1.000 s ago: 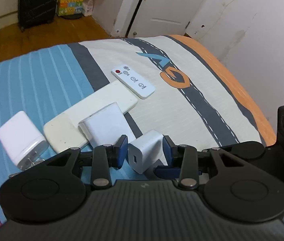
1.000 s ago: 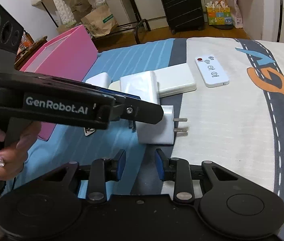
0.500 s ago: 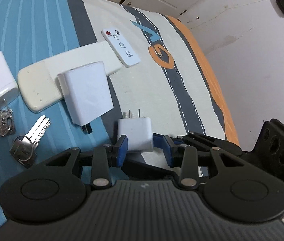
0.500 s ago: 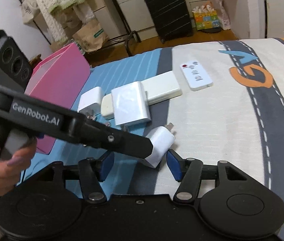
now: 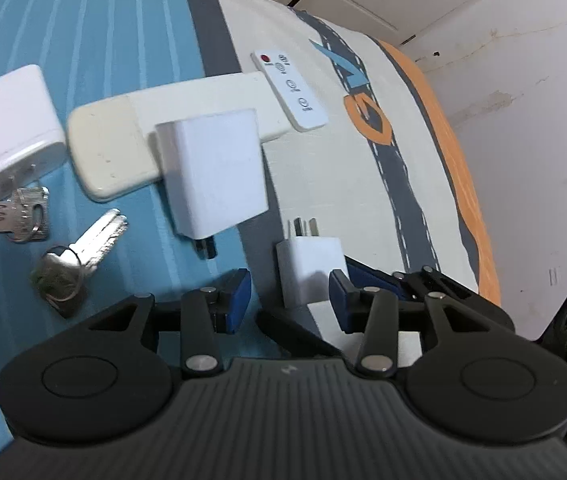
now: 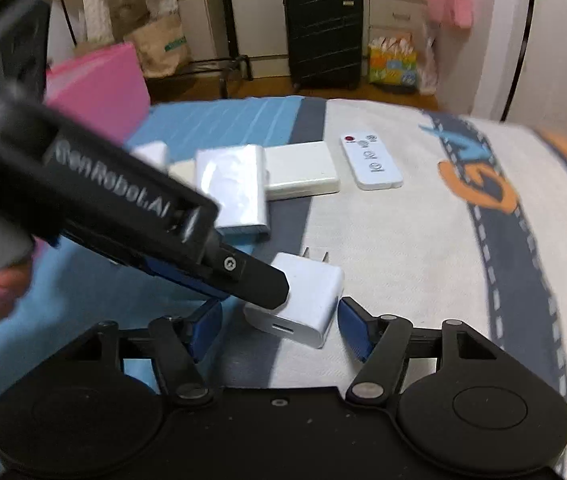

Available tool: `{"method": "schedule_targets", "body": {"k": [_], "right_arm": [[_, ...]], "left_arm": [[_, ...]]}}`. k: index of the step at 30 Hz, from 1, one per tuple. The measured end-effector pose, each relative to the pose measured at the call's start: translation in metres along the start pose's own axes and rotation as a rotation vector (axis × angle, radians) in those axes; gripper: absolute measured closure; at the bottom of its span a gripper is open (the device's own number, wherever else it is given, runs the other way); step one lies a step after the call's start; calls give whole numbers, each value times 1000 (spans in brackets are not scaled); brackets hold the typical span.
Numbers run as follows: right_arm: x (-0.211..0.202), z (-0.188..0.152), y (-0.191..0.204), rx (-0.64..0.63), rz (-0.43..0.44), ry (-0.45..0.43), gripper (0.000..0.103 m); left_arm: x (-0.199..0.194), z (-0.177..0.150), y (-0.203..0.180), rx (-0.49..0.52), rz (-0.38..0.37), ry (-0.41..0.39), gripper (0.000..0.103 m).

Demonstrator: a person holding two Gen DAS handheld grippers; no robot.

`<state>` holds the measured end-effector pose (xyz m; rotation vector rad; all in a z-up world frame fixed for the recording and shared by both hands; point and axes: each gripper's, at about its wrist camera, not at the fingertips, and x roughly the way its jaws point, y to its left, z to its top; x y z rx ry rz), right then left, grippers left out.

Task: Organize rigid objects
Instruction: 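Grasp the small white charger cube with the right tool, then carry the charger cube into the pink box and open the right tool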

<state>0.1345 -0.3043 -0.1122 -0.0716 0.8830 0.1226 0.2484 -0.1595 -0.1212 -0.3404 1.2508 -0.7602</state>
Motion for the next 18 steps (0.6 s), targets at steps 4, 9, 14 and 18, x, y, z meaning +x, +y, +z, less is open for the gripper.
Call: {"method": "schedule_targets", "body": {"k": [4,9,14,18], "right_arm": [[-3,0,6,-30,-30,-11,48],[-12,1,10,-5,-2,-20,48],[-34,6,25,-35,-4,-97,48],[-53,18,35,-69,20,-147,48]], "left_arm": [[6,-7,-5,9,5,-30,63],[-12,-19,-21,57,53,-82,68],[-44,-23,-37,107,89,-134,67],[-78,-23,-49,136,116,-177,67]]}}
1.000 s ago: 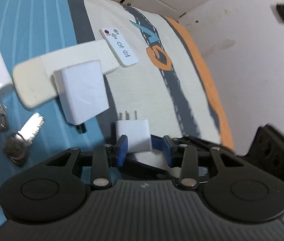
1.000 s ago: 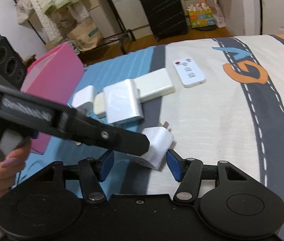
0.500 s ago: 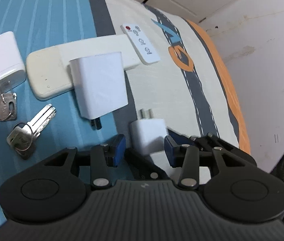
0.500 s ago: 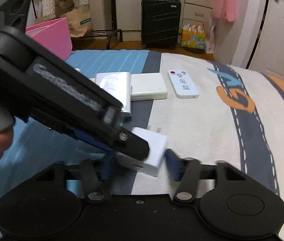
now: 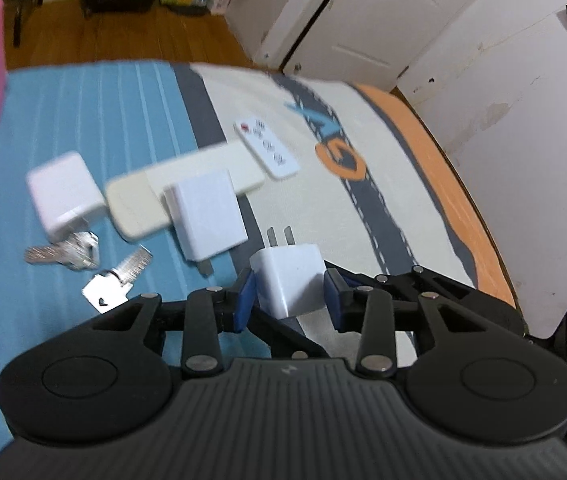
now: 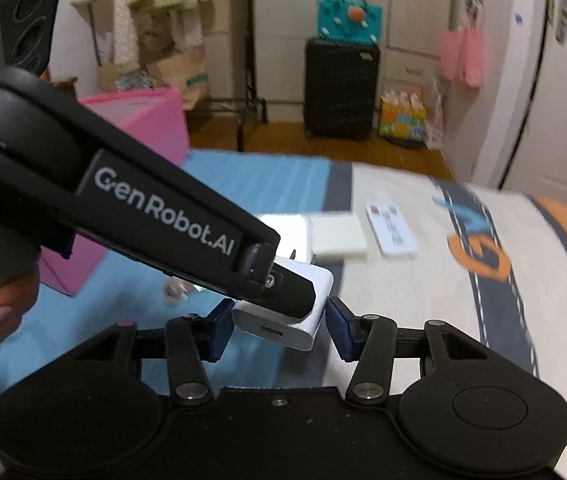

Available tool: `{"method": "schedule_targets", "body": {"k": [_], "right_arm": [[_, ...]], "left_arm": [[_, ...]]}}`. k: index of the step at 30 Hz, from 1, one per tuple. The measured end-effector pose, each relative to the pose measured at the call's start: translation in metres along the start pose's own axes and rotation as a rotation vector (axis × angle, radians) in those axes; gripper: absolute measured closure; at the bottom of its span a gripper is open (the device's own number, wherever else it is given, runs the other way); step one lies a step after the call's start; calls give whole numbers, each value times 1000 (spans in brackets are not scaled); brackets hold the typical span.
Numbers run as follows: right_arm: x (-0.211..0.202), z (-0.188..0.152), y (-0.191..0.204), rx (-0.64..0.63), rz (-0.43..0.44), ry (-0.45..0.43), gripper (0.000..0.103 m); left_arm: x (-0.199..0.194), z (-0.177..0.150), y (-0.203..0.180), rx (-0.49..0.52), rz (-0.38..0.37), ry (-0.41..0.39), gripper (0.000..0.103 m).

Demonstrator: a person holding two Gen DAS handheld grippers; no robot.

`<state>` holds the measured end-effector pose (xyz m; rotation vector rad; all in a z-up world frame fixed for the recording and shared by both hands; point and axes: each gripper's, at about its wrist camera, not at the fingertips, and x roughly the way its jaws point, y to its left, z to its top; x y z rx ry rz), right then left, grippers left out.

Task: Organize rigid objects
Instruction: 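Carry the charger cube into the pink box and open the right tool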

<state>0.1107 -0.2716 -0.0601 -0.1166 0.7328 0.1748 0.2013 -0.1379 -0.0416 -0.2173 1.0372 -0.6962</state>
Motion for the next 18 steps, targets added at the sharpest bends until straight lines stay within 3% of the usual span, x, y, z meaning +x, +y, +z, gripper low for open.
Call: {"method": "schedule_targets", "body": {"k": [7,13,15,18], "right_arm": [[-27,40,28,-98,73,-68,48],[-32,78,65,-230,118,-132,48],[-26,98,74,-261,177,-112,48],[-15,135,83,-308,284,-48,48]], "left_arm": [[-69,19,3,-29,42,-40,68],[-126,30,24,-64,92,-132,67],[-145,30,37,-50,109,-167,67],[-171,31,72,-124,67,-229,68]]}}
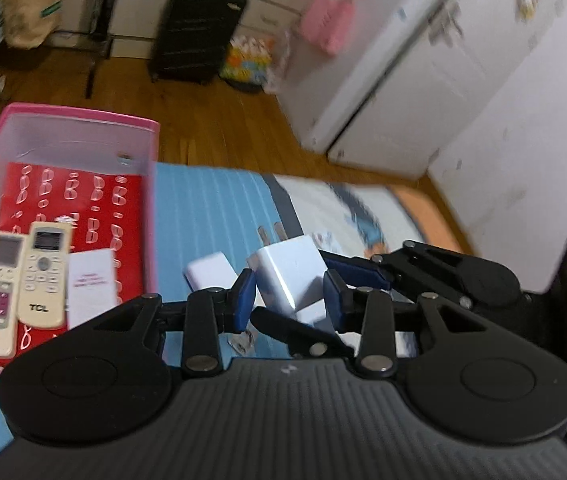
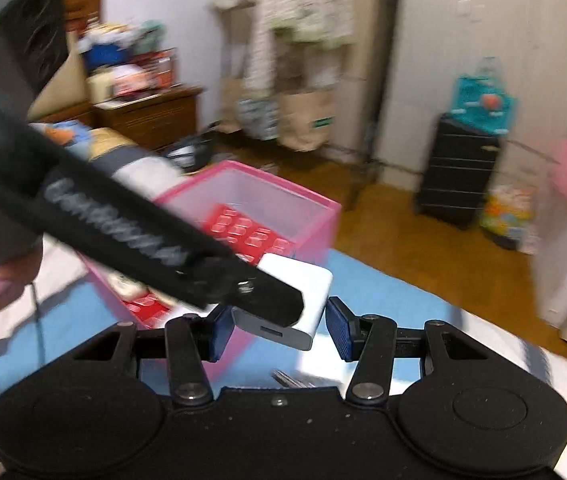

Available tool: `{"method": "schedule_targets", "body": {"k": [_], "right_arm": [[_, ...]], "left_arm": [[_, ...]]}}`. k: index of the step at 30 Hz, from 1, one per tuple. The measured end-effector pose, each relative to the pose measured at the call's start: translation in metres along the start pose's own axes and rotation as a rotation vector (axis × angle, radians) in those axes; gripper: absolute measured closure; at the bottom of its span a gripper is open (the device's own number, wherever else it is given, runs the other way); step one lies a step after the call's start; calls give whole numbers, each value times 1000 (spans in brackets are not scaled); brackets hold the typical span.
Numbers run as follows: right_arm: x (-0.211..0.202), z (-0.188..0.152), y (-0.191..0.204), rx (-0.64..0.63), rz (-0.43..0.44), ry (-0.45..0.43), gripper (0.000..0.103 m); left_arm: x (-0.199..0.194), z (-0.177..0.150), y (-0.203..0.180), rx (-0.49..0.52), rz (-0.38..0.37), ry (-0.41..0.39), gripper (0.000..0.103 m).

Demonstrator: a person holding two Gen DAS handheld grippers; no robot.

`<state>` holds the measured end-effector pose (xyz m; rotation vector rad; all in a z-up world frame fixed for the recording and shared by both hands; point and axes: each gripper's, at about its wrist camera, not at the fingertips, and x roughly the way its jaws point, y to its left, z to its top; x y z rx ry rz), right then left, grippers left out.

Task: Organize rigid objects
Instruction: 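Carry the charger cube into the pink box and open the right tool, then move the right tool back over the silver keys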

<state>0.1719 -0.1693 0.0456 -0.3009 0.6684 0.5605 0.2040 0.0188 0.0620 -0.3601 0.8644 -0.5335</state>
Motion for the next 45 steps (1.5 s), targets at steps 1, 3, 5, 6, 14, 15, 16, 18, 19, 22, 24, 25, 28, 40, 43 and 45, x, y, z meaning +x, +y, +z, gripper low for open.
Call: {"method": "schedule_targets", "body": {"k": [1,3,5,6,14,15,16,18,19,22,24,25,28,40,43,45], "right_arm": [[7,15,-1,-21,27,22,48],[24,34,-1,-62,54,59,48],[43,45,4,-98,75,77,48],[53,50,7,-113,88,75,48],[125,58,36,-258,187,125,48],[128,56,38,-276,187,132,48],[136,58,36,-280,193,142,48],[150,60,34,-281,206,160,48],[156,62,34,-303,207,168,48],[174,63,39,-361,195,202,48],[188,65,45,-408,185,224,48],[195,66,47,-440,170,224,48],[204,72,44,-436,144,239,48],[152,64,18,-267,214,108,46],[119,59,6,-206,221,54,46],[95,53,-4,-156,227,20,46]], "left_arm": [[-4,2,10,-20,-6,-21,68],[-7,8,24,-48,17,-44,68],[-6,15,37,-67,65,-64,68],[-6,17,44,-75,86,-79,68],[18,9,125,-221,91,-90,67],[23,10,130,-223,95,-89,67],[28,10,133,-209,106,-92,68],[35,10,138,-205,119,-96,68],[39,12,141,-213,120,-93,68],[56,19,157,-248,132,-61,68],[64,24,164,-272,160,-34,67],[68,29,168,-283,172,-28,67],[79,40,182,-354,173,-22,68],[74,39,162,-289,287,-13,66],[60,43,136,-243,303,-18,66],[49,43,115,-198,330,-26,66]]}}
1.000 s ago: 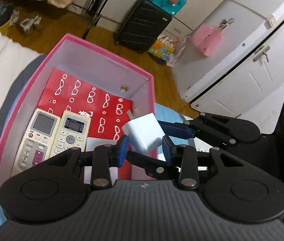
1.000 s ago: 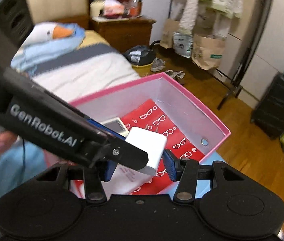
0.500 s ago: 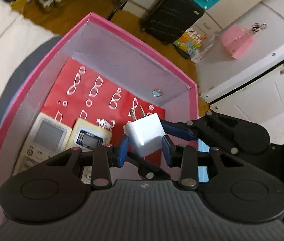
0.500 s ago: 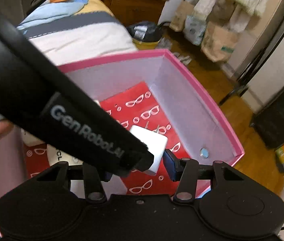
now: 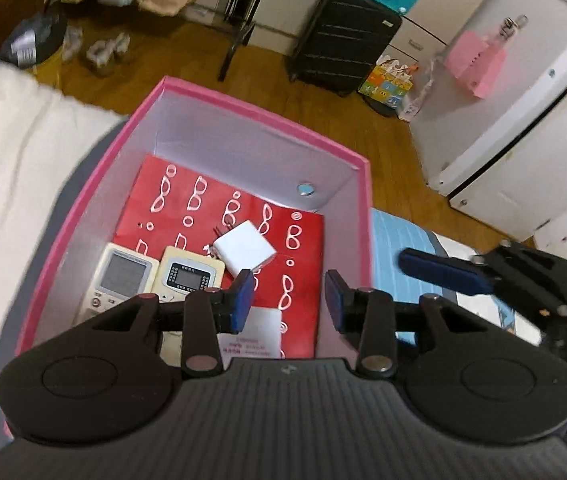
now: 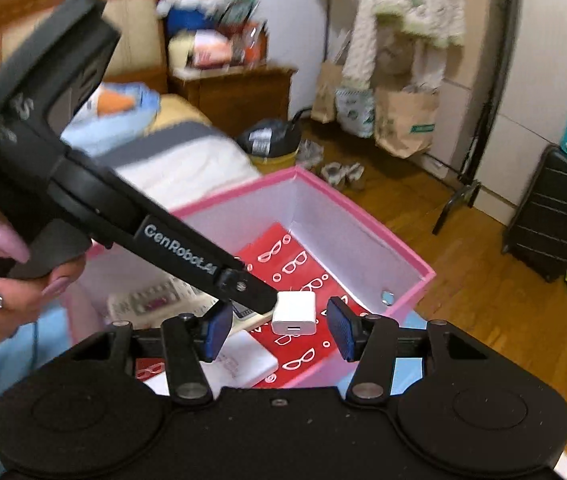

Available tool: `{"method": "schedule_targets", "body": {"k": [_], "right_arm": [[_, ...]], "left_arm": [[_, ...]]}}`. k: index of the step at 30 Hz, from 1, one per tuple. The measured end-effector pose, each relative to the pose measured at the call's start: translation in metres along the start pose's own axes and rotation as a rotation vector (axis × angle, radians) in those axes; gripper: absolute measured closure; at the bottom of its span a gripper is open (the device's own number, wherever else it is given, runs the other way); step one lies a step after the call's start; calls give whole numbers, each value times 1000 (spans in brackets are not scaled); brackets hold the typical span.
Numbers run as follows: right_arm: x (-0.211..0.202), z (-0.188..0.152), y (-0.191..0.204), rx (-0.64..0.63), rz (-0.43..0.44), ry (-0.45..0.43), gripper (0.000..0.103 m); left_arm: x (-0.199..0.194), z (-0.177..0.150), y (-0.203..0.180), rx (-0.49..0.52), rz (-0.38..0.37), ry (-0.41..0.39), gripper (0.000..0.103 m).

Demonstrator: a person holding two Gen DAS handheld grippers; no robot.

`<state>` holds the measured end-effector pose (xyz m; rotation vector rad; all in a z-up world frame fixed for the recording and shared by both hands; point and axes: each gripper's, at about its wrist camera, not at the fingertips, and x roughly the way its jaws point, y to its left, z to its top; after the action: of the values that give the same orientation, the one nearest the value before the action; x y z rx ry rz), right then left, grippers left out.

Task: Organize rigid objects
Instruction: 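Move the right tool back over the silver keys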

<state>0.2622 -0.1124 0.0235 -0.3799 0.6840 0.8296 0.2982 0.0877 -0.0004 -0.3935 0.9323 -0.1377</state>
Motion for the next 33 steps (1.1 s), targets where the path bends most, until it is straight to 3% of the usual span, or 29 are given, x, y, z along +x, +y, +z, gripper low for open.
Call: {"method": "schedule_targets", "body": {"k": [5,10,15,21,25,29,33], "right_arm": [[-50,-23,-13,124,-30,-12,48],[-98,-55,-8,117,-68,-63,47],[-117,-88,-9,190,-69,-12,47],[-115,-135,-11,307,-4,26,46],[-95,-158,-4,358,-78,49,45],[-76,-176,-3,411,-64,57,45],[-54,-191,-5,426,-69,92,45]], "left_arm": [[-33,-15,-34,81,-19,-18,65],[-62,-38,-66,172,-47,-40,65],[-74,-66,-101,276,-82,-35,65],[-56,-102,-133,325,-118,42,65],[-34,-120,-144,343,-148,122,64],[-13,-129,-147,363,-123,138,64],[17,-134,-141,329,-112,211,64]]}}
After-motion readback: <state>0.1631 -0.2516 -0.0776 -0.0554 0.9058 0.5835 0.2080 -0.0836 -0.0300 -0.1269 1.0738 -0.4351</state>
